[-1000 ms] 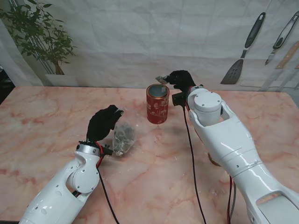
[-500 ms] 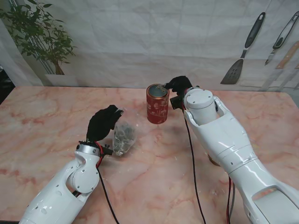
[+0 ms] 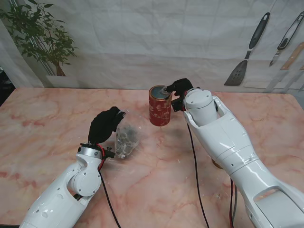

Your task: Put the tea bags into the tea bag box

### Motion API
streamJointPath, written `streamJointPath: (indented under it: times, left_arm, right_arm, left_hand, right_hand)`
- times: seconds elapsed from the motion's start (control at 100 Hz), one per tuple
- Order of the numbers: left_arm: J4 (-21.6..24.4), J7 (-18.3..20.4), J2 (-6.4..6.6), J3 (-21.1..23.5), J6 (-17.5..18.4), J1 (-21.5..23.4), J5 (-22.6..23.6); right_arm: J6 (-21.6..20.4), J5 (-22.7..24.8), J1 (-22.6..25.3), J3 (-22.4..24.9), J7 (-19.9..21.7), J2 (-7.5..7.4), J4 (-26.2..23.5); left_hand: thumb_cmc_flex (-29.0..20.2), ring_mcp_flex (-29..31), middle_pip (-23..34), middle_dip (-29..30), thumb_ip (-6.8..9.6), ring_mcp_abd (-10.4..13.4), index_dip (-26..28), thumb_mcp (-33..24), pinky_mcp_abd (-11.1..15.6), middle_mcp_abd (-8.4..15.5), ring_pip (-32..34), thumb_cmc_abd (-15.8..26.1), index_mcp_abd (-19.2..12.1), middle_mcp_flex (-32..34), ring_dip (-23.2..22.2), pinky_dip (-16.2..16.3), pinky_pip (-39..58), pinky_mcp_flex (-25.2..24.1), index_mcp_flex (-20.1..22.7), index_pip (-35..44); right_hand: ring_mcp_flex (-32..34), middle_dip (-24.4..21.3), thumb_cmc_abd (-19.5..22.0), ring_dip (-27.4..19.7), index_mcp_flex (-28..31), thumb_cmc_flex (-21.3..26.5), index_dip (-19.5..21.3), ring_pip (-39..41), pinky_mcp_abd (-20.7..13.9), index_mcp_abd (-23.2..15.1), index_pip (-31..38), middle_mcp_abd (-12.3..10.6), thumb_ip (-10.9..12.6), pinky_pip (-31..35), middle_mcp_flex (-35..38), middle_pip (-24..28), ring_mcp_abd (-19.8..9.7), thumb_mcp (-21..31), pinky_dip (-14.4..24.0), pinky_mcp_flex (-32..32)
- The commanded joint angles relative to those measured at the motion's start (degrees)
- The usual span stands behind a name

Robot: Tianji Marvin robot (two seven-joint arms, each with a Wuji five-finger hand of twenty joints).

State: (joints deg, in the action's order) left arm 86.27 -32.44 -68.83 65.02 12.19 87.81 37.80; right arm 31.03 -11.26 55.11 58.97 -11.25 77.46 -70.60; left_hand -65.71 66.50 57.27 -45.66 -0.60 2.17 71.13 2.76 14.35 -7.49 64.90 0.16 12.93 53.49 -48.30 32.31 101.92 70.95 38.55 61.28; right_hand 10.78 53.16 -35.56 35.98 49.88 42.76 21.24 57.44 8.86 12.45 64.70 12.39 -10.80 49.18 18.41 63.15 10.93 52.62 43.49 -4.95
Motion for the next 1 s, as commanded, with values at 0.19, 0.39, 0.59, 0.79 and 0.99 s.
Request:
streamJointPath:
  times: [0.19,0.39,0.59,0.79,0.99]
  left_arm:
    - [0.2,0.7,-0.10,-0.2,0.2,-0.3,-0.3]
    - [0.3,0.7,-0.10,-0.1,0.2,-0.2,-0.3]
    - [0.3,0.8,-0.09,-0.1,0.2,-0.2,-0.4]
    - [0.3,0.8,-0.09,-0.1,0.3,-0.3,-0.4]
    - [0.2,0.8,-0.11,-0.2,0.2,-0.3,-0.5]
  right_arm:
    - [1.3,-0.7,-0.8,-0.5,-0.7,1.20,0.3]
    - [3.4,0.6,-1.6,-1.6,0.2,1.21,0.4]
    - [4.0,1.0,-2.1,-2.1,2.4,0.66,0.3]
    - [3.7,1.2,-2.2,-2.1,3.1,0.37,0.3]
    - [3.7,0.9,-1.9,-1.7,3.1,0.28,-0.2]
  left_hand:
    - [-3.6,6.2,11.7,-0.5,2.63,-10.6,0.9,-3.7,5.5,6.2,19.0,1.6,9.9,6.9,0.4,0.0,17.0,-7.1,5.9,7.9]
    - [-3.7,6.2,11.7,-0.5,2.63,-10.6,0.9,-3.7,5.5,6.2,19.0,1.6,9.9,6.9,0.4,0.0,17.0,-7.1,5.9,7.9]
    - [-3.7,6.2,11.7,-0.5,2.63,-10.6,0.9,-3.7,5.4,6.2,19.1,1.6,9.9,6.9,0.4,0.0,17.0,-7.1,5.9,7.9]
    - [-3.7,6.2,11.7,-0.5,2.64,-10.6,0.9,-3.7,5.4,6.1,19.1,1.6,9.9,7.0,0.4,0.0,17.0,-7.1,5.9,7.9]
    - [-3.7,6.2,11.7,-0.5,2.65,-10.6,0.9,-3.7,5.4,6.1,19.1,1.6,9.9,7.0,0.4,0.0,17.0,-7.1,5.9,7.9]
  right_hand:
    - [1.2,0.7,-1.5,0.8,1.7,-2.5,0.1,2.1,0.0,-1.6,1.5,0.2,-1.1,2.3,1.3,1.7,0.2,-0.8,-1.1,-0.1]
    - [0.6,0.5,-2.4,0.5,2.1,-10.3,2.2,2.1,0.3,-1.9,-3.4,0.3,-0.2,2.9,0.2,1.5,0.3,0.2,-2.8,-0.4]
    - [-0.8,0.4,-0.8,0.4,1.0,-21.3,12.5,1.3,0.6,-2.4,-11.5,0.7,4.1,2.0,-1.8,0.4,0.2,-1.3,-3.8,-0.9]
    - [-1.3,0.6,1.0,0.5,-0.6,-24.0,12.7,0.9,0.8,-2.6,-13.0,1.1,3.5,1.2,-2.4,-0.2,0.2,-5.4,-3.5,-1.0]
    - [-1.5,0.8,1.4,0.7,-1.4,-23.4,11.8,0.8,0.7,-2.2,-16.2,1.4,3.8,0.7,-2.6,-0.5,0.3,-6.1,-3.1,-1.0]
